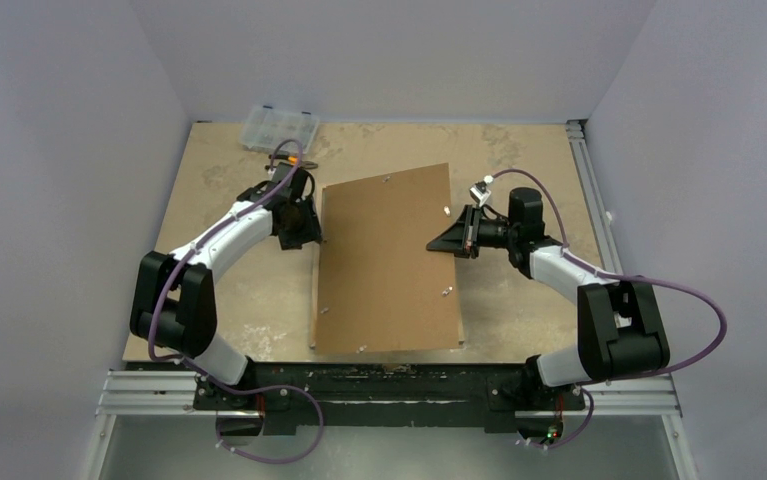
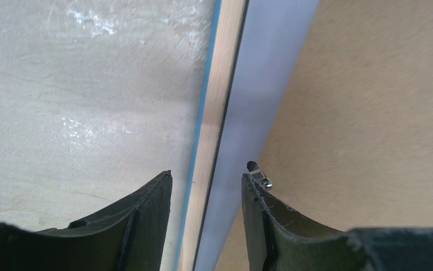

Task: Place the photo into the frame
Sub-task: Adjust the photo frame item.

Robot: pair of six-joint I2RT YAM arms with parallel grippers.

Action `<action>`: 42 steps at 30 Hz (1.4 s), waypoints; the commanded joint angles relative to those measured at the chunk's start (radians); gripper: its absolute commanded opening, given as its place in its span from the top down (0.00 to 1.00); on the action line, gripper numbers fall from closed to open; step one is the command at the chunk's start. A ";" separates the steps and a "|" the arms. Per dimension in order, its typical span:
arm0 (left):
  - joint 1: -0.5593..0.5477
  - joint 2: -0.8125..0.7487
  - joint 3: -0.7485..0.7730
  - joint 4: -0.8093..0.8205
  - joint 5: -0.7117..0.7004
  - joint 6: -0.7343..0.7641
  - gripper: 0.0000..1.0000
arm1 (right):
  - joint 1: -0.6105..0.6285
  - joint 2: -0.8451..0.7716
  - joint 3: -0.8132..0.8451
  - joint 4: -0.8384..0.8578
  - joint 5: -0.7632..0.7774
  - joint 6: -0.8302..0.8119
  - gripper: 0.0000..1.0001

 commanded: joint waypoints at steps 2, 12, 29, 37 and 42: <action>-0.008 0.021 0.076 0.037 -0.006 0.018 0.53 | 0.006 -0.046 0.024 -0.012 -0.060 -0.036 1.00; -0.032 0.021 0.073 0.068 0.030 0.020 0.54 | 0.006 -0.014 0.010 0.001 -0.050 -0.048 1.00; 0.051 -0.126 0.002 0.019 0.019 0.035 0.53 | 0.006 -0.004 -0.014 0.092 -0.052 0.004 1.00; 0.154 -0.165 -0.103 0.047 0.085 0.062 0.53 | -0.028 0.042 0.033 0.010 -0.051 -0.070 1.00; 0.162 -0.102 -0.116 0.077 0.130 0.065 0.54 | -0.035 0.063 0.098 -0.057 -0.053 -0.101 1.00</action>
